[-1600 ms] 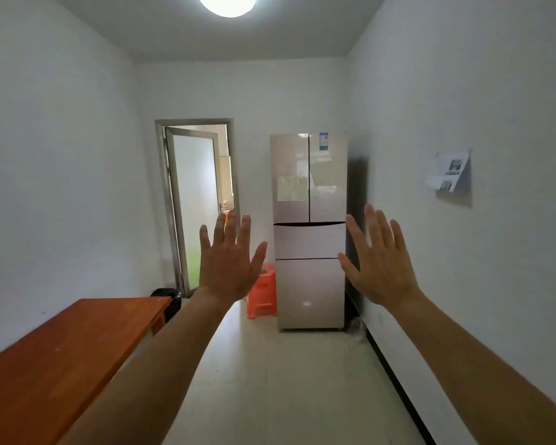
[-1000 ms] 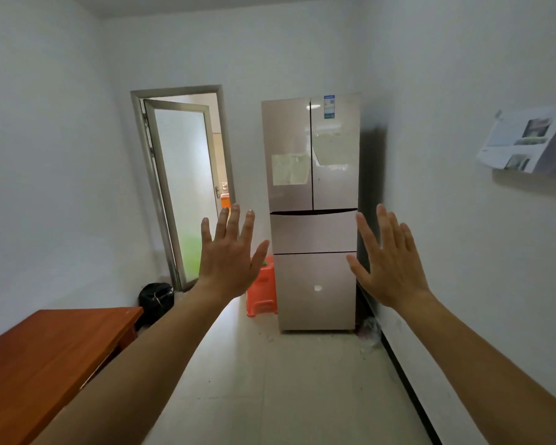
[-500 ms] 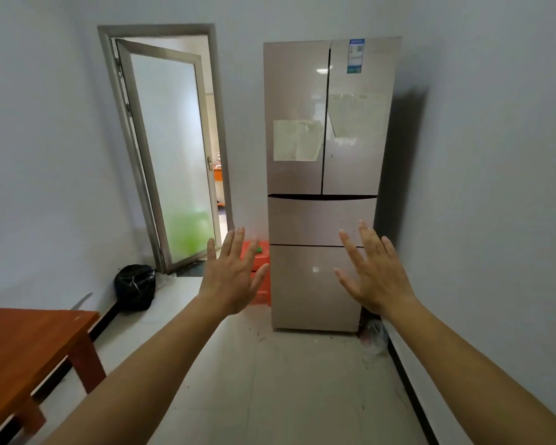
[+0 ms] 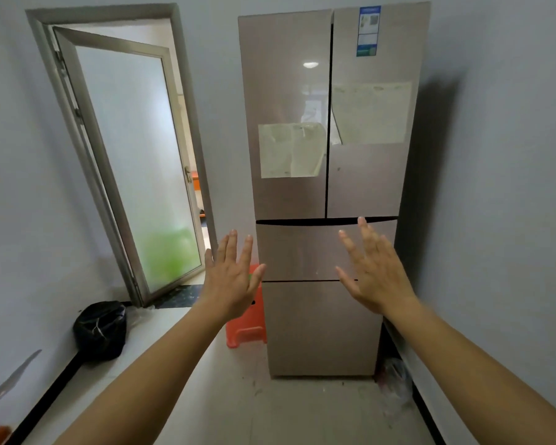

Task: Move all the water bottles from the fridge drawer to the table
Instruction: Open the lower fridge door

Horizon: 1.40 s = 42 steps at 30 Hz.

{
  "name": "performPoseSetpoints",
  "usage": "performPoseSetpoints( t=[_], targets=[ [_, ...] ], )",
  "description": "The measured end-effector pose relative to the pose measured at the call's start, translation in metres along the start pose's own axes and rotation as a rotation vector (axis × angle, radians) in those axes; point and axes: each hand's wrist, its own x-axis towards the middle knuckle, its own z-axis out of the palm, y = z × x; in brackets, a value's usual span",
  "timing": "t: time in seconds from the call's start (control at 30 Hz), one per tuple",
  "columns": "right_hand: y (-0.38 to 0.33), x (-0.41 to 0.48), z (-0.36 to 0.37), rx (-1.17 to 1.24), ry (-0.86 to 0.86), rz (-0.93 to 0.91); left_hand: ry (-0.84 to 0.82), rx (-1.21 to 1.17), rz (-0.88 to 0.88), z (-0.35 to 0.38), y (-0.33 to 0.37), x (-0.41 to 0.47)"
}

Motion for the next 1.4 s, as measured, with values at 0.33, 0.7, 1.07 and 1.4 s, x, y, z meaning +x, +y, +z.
performPoseSetpoints(
  t=[0.33, 0.7, 1.07, 1.4],
  targets=[
    [0.076, 0.171, 0.147, 0.039, -0.106, 0.004, -0.093, -0.189, -0.091, 0.137, -0.004, 0.181],
    [0.044, 0.310, 0.301, 0.233, -0.308, 0.049, -0.239, -0.573, -0.229, 0.268, -0.084, 0.328],
    [0.003, 0.375, 0.406, 0.129, -0.519, 0.196, -0.415, -0.952, -0.238, 0.385, -0.138, 0.442],
    [-0.001, 0.398, 0.410, 0.226, -0.616, 0.336, -0.392, -0.801, -0.233, 0.396, -0.142, 0.463]
  ],
)
